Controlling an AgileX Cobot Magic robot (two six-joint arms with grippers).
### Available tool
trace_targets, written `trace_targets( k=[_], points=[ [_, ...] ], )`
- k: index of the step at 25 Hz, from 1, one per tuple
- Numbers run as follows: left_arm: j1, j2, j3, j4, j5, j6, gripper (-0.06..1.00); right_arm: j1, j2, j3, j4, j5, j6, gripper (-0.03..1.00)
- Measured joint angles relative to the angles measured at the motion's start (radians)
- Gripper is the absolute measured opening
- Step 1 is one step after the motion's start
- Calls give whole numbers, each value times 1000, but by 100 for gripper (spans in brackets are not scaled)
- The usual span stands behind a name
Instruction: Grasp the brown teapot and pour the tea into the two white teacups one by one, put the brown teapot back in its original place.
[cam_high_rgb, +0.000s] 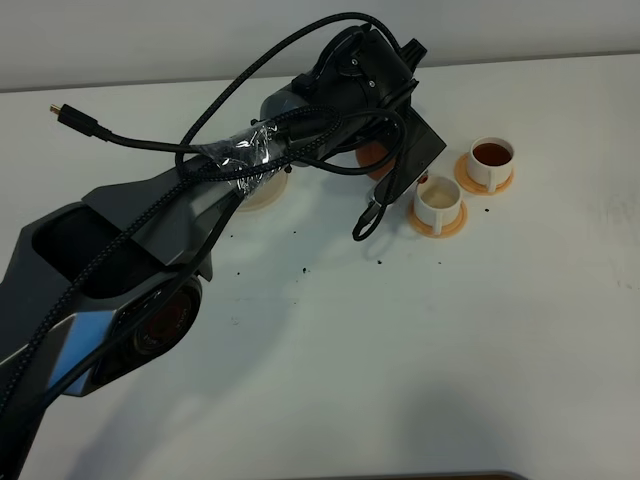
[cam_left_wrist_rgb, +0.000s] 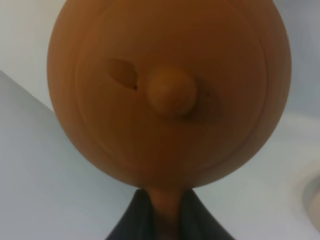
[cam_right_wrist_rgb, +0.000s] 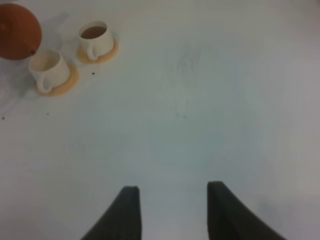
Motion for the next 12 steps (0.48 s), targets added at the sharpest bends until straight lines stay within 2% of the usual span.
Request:
trace_targets(
  k=[12],
  points=[
    [-18, 0, 0, 33, -57, 25, 11, 0, 0, 0, 0, 0, 0, 31]
  ],
)
